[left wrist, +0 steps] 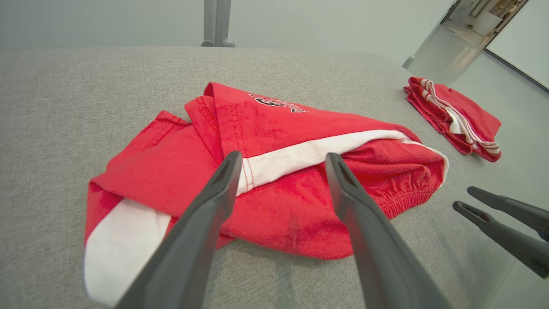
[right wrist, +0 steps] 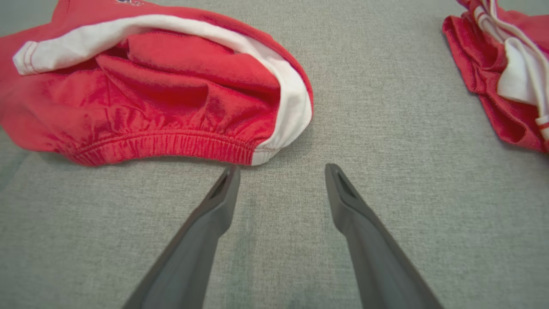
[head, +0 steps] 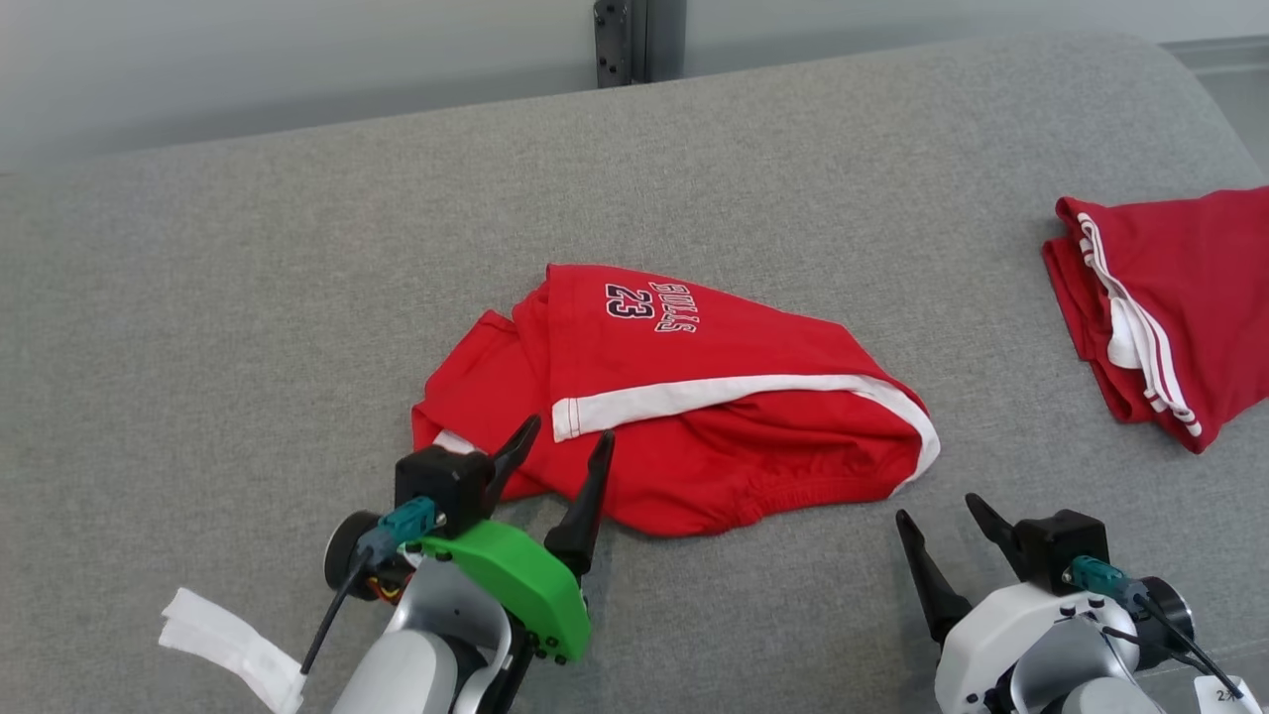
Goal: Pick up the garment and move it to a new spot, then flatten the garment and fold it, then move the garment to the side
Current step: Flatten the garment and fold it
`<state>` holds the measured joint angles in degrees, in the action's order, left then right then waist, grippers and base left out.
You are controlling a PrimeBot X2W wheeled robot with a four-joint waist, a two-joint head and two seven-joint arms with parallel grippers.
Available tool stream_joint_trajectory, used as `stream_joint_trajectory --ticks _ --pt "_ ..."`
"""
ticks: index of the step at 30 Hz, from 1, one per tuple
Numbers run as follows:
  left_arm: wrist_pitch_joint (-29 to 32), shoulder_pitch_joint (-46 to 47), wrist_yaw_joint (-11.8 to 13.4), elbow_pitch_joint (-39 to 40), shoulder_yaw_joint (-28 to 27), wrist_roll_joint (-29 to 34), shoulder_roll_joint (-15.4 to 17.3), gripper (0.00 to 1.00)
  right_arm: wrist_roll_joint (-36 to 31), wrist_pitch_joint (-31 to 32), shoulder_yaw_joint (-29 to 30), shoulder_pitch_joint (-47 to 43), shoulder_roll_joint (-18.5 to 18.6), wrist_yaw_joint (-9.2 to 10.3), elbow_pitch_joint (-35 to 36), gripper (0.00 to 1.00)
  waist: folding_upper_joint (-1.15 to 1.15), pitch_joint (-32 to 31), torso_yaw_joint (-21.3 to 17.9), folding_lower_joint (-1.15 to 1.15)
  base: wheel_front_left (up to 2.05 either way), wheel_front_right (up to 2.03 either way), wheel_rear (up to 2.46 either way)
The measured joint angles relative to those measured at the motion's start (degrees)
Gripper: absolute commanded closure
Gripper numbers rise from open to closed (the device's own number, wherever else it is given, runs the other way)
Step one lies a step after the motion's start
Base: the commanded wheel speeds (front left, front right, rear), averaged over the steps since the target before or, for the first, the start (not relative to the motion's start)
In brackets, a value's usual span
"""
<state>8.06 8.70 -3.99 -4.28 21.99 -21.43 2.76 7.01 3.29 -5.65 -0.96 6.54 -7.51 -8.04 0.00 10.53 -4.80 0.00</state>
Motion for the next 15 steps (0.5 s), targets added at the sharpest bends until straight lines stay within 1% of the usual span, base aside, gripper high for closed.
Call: stream_joint_trajectory --ticks 6,15 --pt "1.5 4.4 1.5 -3.7 0.8 1.0 0.0 0.00 0.4 -1.3 -0.6 2.5 -0.8 0.00 -2.8 0.00 0.00 3.7 -0.4 0.00 0.00 0.00 0.00" --pt "2.0 5.9 1.8 -5.9 1.2 1.4 0.7 0.00 0.2 -3.7 -1.7 6.6 -1.2 0.00 -6.2 0.00 0.00 6.6 -0.8 0.00 0.00 0.00 0.00"
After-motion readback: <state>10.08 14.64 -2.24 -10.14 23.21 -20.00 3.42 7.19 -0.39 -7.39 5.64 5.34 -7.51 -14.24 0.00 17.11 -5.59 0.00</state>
